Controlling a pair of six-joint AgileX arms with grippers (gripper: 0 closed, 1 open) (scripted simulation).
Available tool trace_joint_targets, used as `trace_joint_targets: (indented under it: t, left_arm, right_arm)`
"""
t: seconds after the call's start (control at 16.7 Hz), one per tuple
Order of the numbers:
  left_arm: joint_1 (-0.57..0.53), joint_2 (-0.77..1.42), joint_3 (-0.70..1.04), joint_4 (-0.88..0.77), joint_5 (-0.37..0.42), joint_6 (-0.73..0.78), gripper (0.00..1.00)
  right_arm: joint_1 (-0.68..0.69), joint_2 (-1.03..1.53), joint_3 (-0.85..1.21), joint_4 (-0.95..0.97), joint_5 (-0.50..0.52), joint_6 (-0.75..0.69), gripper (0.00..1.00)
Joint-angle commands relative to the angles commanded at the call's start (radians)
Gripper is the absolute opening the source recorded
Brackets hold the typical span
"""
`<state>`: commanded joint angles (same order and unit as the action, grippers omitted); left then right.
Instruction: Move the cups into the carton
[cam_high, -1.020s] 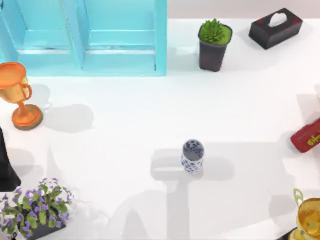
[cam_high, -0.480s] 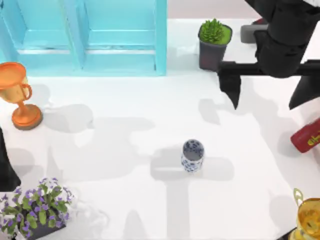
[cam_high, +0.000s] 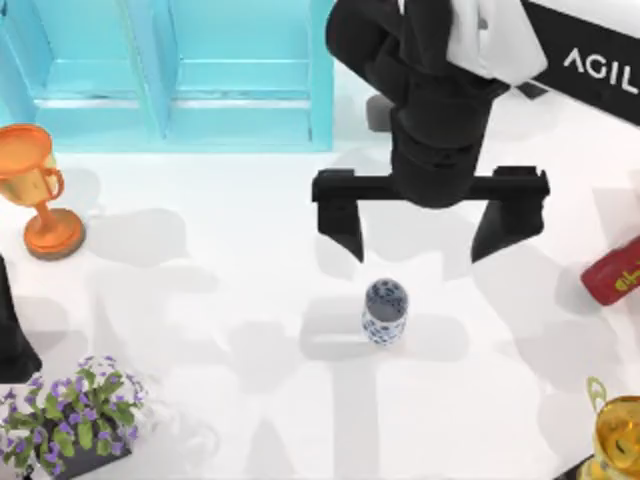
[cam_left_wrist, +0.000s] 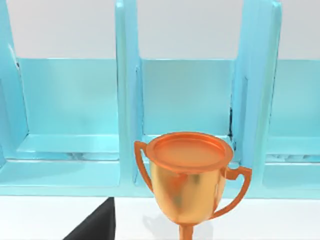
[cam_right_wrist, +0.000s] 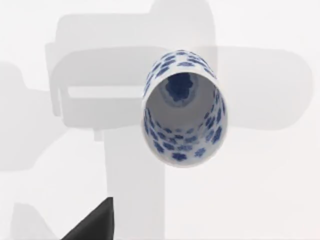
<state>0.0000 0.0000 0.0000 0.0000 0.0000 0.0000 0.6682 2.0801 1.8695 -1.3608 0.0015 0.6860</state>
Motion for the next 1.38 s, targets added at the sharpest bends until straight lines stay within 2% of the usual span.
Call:
trace_joint_targets:
  t: [0.3,0.9,1.2,1.38]
  left_arm:
    - [0.000,0.000,0.000,0.000,0.000,0.000,1.00]
    - [0.000,0.000,0.000,0.000,0.000,0.000,1.00]
    - [0.000,0.000,0.000,0.000,0.000,0.000,1.00]
    - [0.000,0.000,0.000,0.000,0.000,0.000,1.00]
  right_arm:
    - [-0.002,0.001,-0.029,0.030,0.000,-0.002,1.00]
    - [0.003,0.060,-0.291,0.351,0.000,0.003,1.00]
    - [0.003,0.063,-0.305,0.368,0.001,0.004,1.00]
    - [0.003,0.063,-0.305,0.368,0.001,0.004,0.77]
